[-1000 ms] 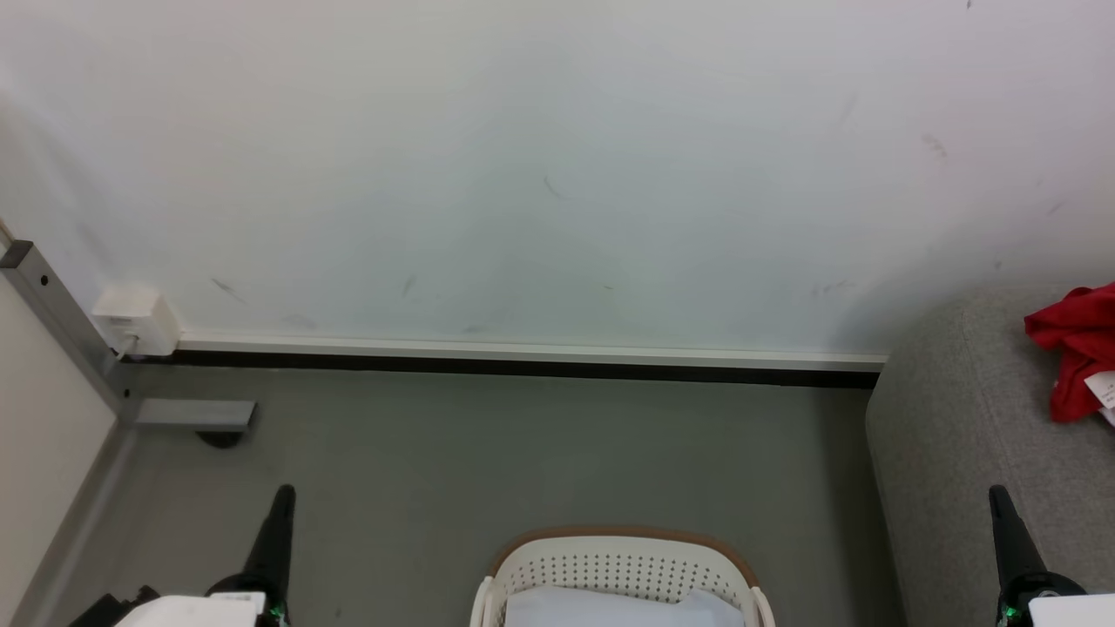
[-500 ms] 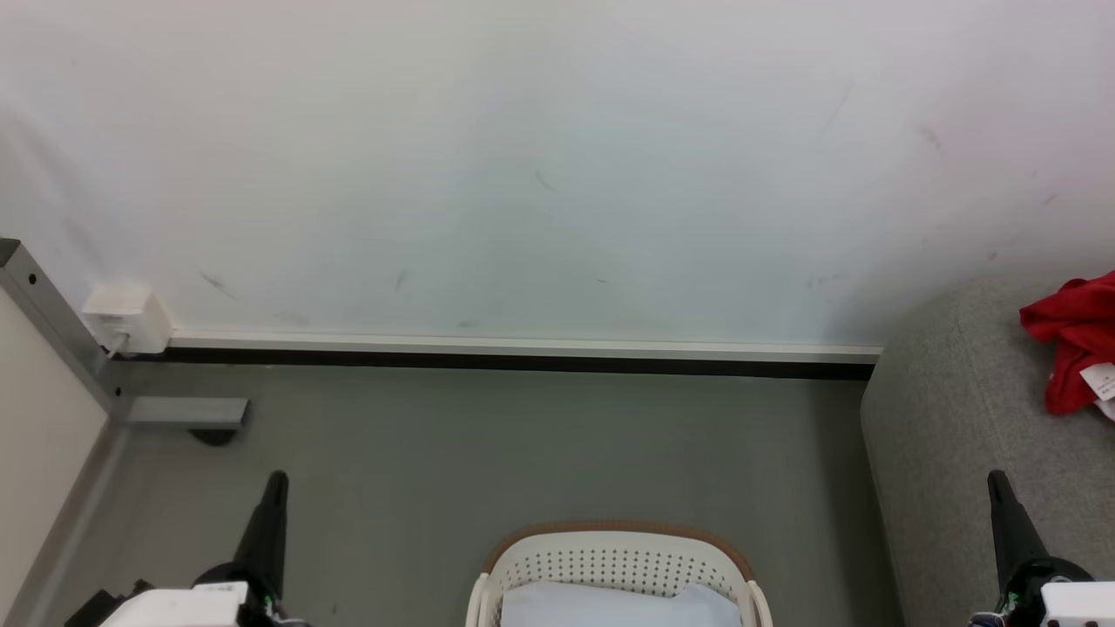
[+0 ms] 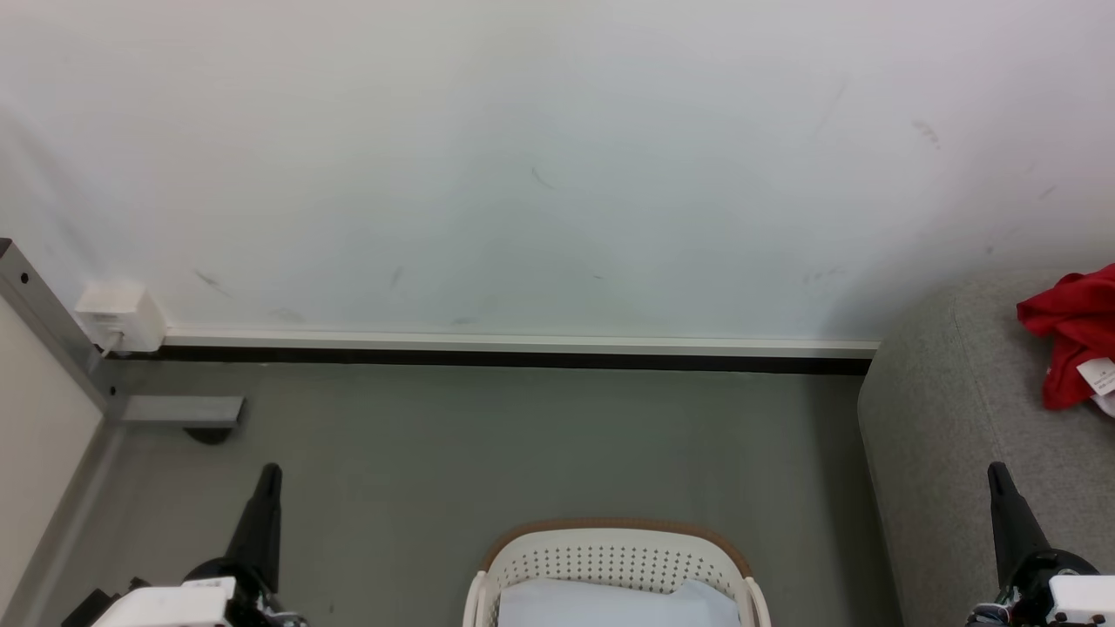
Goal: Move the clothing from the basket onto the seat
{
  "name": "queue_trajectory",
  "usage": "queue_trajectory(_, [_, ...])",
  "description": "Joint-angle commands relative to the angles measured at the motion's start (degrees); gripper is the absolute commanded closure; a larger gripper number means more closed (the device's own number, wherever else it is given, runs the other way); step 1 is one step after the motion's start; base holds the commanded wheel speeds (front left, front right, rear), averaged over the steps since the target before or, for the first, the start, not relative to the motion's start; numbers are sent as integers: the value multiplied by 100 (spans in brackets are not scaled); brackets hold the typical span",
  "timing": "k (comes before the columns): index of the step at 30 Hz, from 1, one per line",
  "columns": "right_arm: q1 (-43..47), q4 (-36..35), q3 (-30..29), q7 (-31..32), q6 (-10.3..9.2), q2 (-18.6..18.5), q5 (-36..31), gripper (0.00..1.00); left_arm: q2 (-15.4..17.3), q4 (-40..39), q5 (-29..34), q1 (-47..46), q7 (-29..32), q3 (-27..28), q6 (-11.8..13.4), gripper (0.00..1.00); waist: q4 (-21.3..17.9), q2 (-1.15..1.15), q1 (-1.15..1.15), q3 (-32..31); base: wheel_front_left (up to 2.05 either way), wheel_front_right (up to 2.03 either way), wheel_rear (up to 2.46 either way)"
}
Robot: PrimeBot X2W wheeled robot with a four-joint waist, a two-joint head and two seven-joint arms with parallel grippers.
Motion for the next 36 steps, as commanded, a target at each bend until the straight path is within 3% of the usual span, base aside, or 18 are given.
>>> queue_trajectory(1, [-81,16,-21,18,-14,-44,10,100,9,-15,-73,-46,24,18,-16,100,1,0,0,0,0,0,0])
queue_trajectory(36, [-80,16,-19,17,-14,-43,11,100,10,-16,-75,-45,22,16,-16,100,1,0,0,0,0,0,0])
